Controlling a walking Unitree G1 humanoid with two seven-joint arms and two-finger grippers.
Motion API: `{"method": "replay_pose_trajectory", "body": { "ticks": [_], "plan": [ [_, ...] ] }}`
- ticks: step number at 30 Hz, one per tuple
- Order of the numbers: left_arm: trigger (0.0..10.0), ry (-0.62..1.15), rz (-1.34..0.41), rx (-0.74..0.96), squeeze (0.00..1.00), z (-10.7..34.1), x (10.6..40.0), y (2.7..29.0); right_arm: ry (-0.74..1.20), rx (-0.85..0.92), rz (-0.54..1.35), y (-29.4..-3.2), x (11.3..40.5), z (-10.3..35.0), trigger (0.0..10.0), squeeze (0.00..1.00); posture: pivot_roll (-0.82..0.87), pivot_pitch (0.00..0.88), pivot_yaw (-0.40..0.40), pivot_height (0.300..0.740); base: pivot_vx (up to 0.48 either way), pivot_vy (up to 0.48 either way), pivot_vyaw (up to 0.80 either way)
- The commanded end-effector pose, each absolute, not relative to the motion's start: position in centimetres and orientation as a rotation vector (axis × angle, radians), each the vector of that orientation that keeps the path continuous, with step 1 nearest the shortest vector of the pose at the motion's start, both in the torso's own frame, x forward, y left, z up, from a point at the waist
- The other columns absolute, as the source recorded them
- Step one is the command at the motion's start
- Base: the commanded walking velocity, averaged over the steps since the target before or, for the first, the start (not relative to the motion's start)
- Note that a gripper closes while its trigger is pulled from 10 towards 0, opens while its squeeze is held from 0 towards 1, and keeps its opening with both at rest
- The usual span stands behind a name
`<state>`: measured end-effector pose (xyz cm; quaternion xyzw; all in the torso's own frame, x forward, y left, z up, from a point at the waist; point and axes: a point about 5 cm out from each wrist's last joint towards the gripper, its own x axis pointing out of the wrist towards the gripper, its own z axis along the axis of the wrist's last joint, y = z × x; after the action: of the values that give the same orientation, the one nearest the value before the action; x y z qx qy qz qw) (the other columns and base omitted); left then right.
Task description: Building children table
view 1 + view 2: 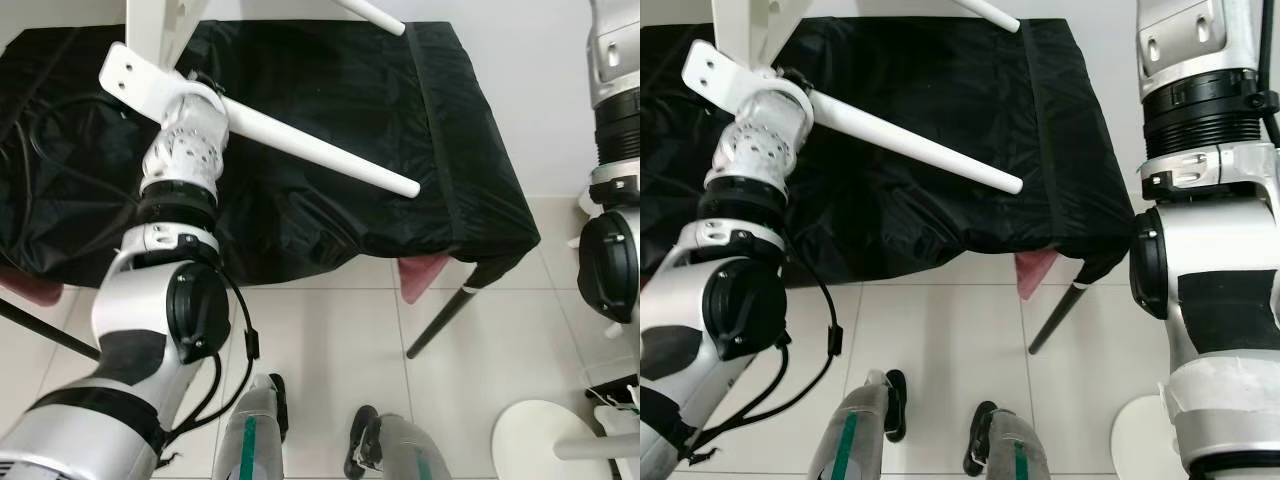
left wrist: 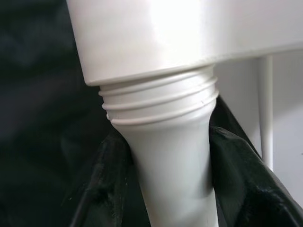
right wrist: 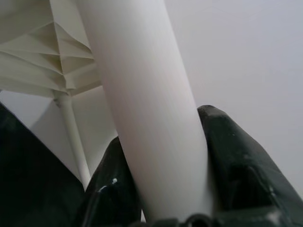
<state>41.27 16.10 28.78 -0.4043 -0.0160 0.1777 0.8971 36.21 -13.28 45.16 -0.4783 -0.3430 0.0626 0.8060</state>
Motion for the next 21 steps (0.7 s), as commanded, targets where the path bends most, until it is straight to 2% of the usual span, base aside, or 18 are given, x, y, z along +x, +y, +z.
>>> {"method": "replay_pose_trajectory", "body": {
  "ticks": [1,5,16,21],
  "plan": [
    [0.0,-0.267,0.061,-0.654,0.00,33.4,41.0,15.6,-0.987,-0.832,0.129,-12.8,33.3,48.8,0.0,0.00,-0.09,0.091,0.122,0.740,0.000,0.000,0.00],
    [0.0,-0.291,0.081,-0.581,0.00,34.0,40.7,16.4,-0.959,-0.808,0.139,-12.9,33.8,48.0,0.0,0.00,-0.08,0.094,0.118,0.740,0.000,0.000,0.00],
    [0.0,-0.362,0.085,-0.607,0.00,35.4,39.6,17.3,-0.908,-0.718,0.211,-11.9,35.2,45.6,0.0,0.00,-0.08,0.097,0.107,0.740,0.000,0.000,0.00],
    [0.0,-0.440,0.091,-0.533,0.00,37.2,38.2,18.8,-0.799,-0.594,0.301,-11.1,37.3,41.8,0.0,0.00,-0.08,0.107,0.106,0.740,0.000,0.000,0.00]
  ]
}}
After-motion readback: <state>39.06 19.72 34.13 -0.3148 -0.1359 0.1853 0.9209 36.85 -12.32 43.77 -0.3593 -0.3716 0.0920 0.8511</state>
